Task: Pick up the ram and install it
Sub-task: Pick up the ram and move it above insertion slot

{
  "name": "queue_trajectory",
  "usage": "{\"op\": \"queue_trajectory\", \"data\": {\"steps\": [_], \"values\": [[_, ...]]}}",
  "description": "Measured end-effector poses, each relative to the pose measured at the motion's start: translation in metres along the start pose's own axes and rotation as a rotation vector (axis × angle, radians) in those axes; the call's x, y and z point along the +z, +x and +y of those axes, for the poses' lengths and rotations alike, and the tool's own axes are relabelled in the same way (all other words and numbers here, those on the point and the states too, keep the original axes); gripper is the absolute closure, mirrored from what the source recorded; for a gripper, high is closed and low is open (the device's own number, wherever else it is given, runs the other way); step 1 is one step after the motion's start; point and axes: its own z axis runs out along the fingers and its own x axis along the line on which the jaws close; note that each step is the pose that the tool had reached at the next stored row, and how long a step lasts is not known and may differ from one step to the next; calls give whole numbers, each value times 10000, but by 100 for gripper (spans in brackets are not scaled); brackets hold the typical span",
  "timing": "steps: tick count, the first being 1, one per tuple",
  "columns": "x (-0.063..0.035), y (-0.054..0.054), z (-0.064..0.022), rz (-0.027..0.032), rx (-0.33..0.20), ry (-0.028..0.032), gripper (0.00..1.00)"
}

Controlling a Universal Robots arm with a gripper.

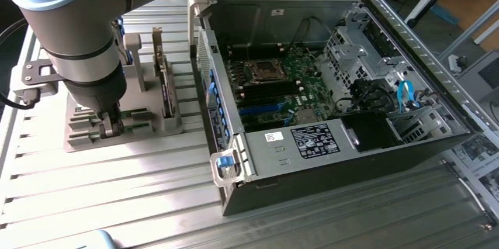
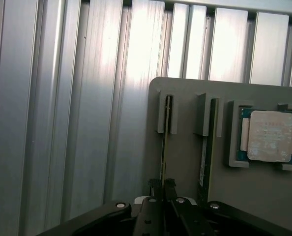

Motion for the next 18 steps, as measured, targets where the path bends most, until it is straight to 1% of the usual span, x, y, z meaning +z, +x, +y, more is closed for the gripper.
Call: {"op": "queue_trajectory", "data": {"steps": [5,18], "values": [[-5,0,0,1,0,-1,87],[-94,0,3,2,0,0,87]]}}
